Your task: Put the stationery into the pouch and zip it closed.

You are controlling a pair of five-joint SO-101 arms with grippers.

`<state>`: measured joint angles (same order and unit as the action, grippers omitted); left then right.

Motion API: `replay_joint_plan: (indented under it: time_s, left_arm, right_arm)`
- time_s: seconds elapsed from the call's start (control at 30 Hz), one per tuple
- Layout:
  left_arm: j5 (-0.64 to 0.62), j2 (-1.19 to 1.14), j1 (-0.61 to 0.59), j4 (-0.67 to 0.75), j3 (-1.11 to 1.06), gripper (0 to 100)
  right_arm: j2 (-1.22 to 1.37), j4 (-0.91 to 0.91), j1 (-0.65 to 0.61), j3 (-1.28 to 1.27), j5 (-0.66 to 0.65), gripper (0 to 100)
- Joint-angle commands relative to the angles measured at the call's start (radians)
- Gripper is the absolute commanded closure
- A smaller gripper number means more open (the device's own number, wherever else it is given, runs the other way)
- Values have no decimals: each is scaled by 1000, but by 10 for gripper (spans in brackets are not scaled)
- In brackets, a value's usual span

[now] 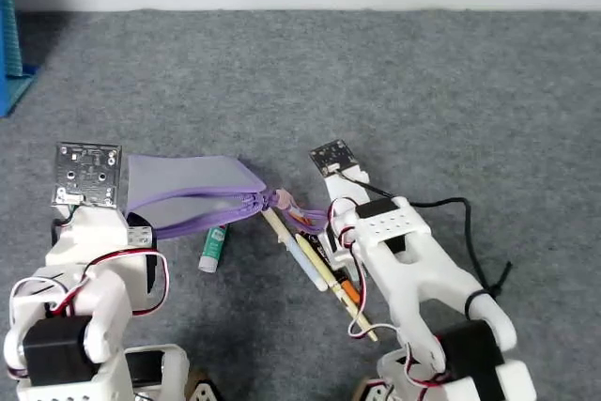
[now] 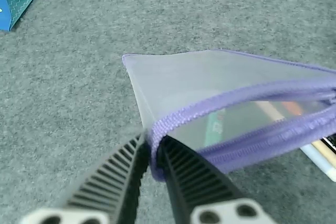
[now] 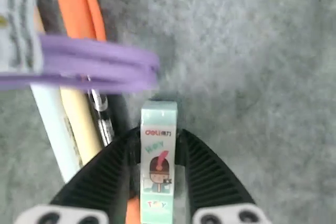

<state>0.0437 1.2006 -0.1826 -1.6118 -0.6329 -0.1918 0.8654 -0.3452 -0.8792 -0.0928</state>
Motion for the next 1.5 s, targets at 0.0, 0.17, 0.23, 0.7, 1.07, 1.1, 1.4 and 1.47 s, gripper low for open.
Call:
replay_joint_plan:
  time_s: [0.0, 0.17, 0.23, 0.7, 1.07, 1.1, 1.4, 1.47]
  left_arm:
    - [8, 5, -2, -11, 2, 987]
    - [8, 5, 2, -14, 2, 987]
    - [8, 5, 2, -14, 2, 987]
    - [6, -23, 3, -23, 139, 987]
    - [12, -468, 5, -124, 331, 987]
    - [12, -488, 5, -123, 334, 987]
    - [5, -509, 5, -121, 364, 987]
    - [-20, -508, 5, -124, 398, 987]
  right_arm:
    - [-122, 120, 36, 26, 3, 991]
    - [-341, 311, 36, 26, -68, 991]
    - [-433, 366, 36, 26, -69, 991]
    - [-1026, 499, -18, 26, 43, 991]
    - [-1280, 220, -246, 26, 153, 991]
    - [-1291, 173, -259, 26, 155, 991]
    - [-1307, -194, -476, -40, 155, 991]
    - [-1307, -325, -504, -110, 152, 991]
